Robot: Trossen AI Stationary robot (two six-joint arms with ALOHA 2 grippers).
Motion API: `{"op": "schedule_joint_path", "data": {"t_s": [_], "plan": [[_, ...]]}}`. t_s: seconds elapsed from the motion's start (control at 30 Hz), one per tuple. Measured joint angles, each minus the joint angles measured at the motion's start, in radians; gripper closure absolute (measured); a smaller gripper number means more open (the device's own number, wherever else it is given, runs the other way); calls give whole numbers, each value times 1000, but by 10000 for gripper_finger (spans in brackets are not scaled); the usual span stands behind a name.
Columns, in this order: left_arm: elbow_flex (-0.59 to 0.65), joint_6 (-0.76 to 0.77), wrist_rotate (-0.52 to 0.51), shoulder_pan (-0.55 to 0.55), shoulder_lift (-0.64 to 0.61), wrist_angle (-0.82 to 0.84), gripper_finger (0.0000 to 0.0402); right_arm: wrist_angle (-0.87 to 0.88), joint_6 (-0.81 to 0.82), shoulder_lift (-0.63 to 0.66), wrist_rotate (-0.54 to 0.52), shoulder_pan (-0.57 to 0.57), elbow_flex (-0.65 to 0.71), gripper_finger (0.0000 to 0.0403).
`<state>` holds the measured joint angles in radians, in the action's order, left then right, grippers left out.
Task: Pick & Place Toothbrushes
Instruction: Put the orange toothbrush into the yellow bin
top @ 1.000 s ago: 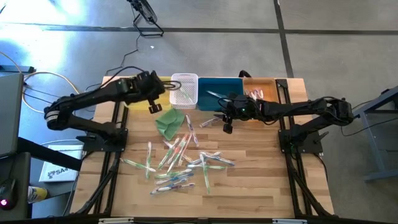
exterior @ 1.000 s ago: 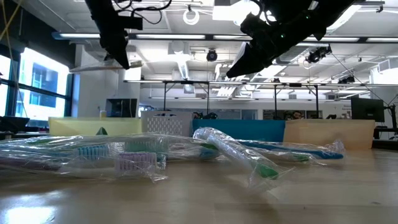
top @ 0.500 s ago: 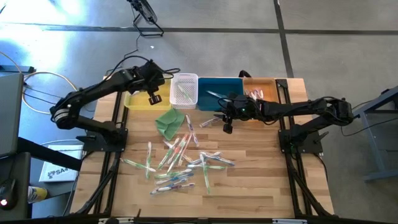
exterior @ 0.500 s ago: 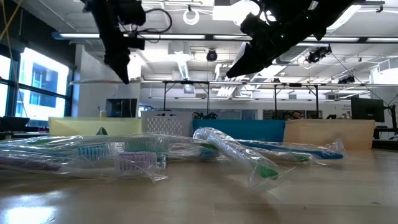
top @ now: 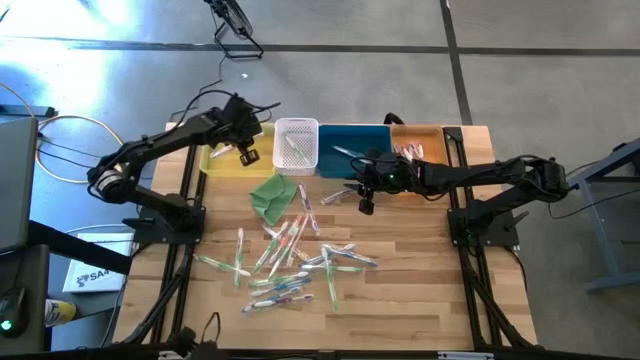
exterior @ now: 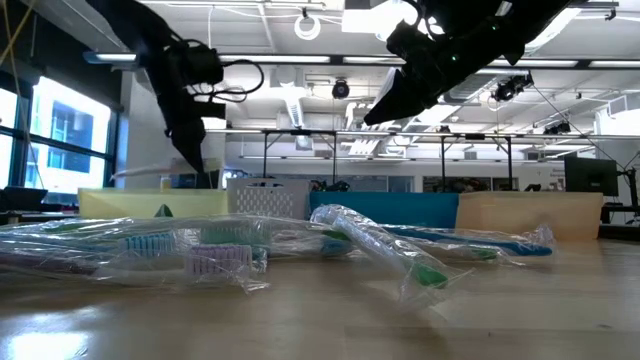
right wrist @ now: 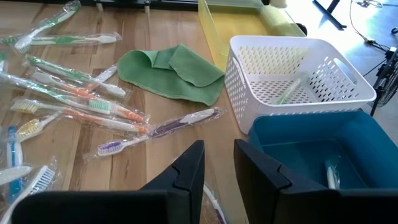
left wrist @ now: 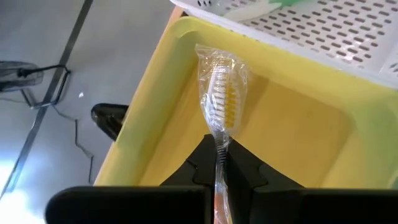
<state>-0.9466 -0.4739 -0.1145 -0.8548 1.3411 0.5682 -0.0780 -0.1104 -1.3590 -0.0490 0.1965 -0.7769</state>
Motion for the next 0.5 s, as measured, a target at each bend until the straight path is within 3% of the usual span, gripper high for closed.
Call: {"op": "schedule_joint_path", "data": {"t_s": [0.27,0.5], "plan": [[74,-18,64,-90,16,-101,391,0,0,0,0,0,0,324],[108,-18,105,-101,79,-215,391,-1,0,0,0,0,0,324]]}}
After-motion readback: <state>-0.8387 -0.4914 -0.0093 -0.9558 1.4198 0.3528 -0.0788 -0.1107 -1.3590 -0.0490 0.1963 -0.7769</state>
